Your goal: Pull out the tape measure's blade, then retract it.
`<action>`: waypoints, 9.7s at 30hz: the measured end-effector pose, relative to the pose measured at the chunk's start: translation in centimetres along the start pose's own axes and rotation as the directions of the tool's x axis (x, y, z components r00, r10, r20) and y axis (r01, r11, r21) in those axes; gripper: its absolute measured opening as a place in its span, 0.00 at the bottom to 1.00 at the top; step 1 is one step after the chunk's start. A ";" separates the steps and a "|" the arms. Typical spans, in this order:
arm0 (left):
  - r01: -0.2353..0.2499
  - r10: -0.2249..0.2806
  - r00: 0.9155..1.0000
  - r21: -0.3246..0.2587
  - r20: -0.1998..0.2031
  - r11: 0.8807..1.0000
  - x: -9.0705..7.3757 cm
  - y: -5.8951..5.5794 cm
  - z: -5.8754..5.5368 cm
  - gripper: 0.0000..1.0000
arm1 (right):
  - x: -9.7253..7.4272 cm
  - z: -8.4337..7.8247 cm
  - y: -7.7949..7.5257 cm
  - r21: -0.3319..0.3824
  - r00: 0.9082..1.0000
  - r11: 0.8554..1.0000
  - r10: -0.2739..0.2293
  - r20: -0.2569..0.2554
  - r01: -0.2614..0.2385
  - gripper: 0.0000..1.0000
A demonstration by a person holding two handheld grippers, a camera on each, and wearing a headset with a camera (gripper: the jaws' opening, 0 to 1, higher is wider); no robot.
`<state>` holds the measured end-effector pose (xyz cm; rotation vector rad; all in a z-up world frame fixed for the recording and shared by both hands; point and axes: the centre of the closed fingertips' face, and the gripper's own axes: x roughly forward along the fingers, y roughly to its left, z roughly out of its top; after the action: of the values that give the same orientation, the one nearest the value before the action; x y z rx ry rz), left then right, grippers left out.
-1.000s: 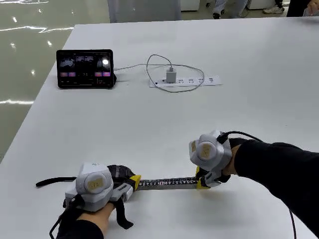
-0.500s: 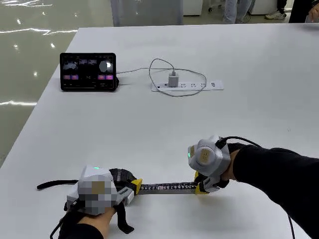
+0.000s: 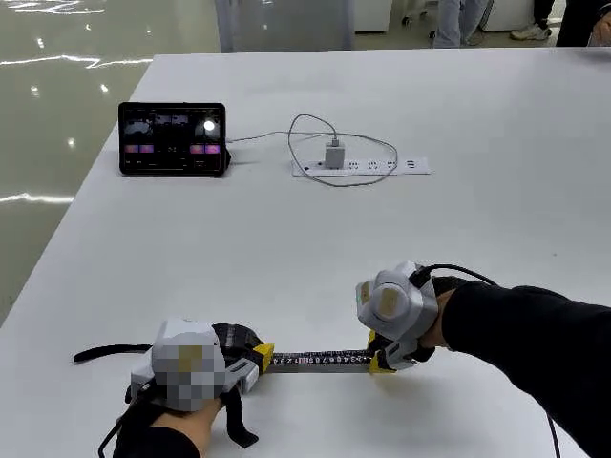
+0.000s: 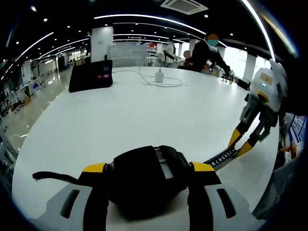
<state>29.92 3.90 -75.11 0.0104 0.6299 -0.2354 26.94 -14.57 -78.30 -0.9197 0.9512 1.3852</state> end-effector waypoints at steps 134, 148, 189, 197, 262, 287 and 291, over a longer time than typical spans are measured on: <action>0.041 -0.042 0.999 -0.019 -0.026 0.999 0.0 -0.1 -0.1 0.61 | 2.2 5.5 -0.2 0.054 1.000 0.999 -0.006 0.019 0.005 0.09; 0.045 -0.046 0.999 -0.013 -0.020 0.999 -0.1 -0.1 -0.1 0.61 | 2.4 5.9 -0.2 0.069 1.000 0.998 0.004 0.022 -0.005 0.09; 0.065 -0.065 0.998 -0.017 -0.021 0.998 -0.2 -0.2 -0.1 0.61 | 2.8 7.4 0.0 0.070 0.994 0.997 0.008 0.106 -0.016 0.09; 0.066 -0.066 0.998 -0.026 -0.018 0.998 -0.2 -0.2 0.0 0.61 | 2.9 7.6 0.0 0.073 0.994 0.997 0.007 0.114 -0.016 0.09; 0.103 -0.103 0.995 -0.048 -0.003 0.994 -0.3 0.0 0.0 0.61 | 4.3 11.7 0.4 0.079 0.974 0.996 0.019 0.225 -0.038 0.10; 0.109 -0.109 0.994 -0.048 0.006 0.993 -0.3 0.0 0.1 0.61 | 4.8 12.9 0.3 0.071 0.969 0.997 0.019 0.247 -0.038 0.10; 0.109 -0.109 0.994 -0.047 0.007 0.993 -0.4 0.0 0.0 0.61 | 4.9 13.0 0.4 0.066 0.968 0.997 0.018 0.250 -0.036 0.10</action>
<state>29.64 3.96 -74.85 -0.0700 0.6325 -0.3260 26.43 -0.65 -78.10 -0.6635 0.8176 1.4426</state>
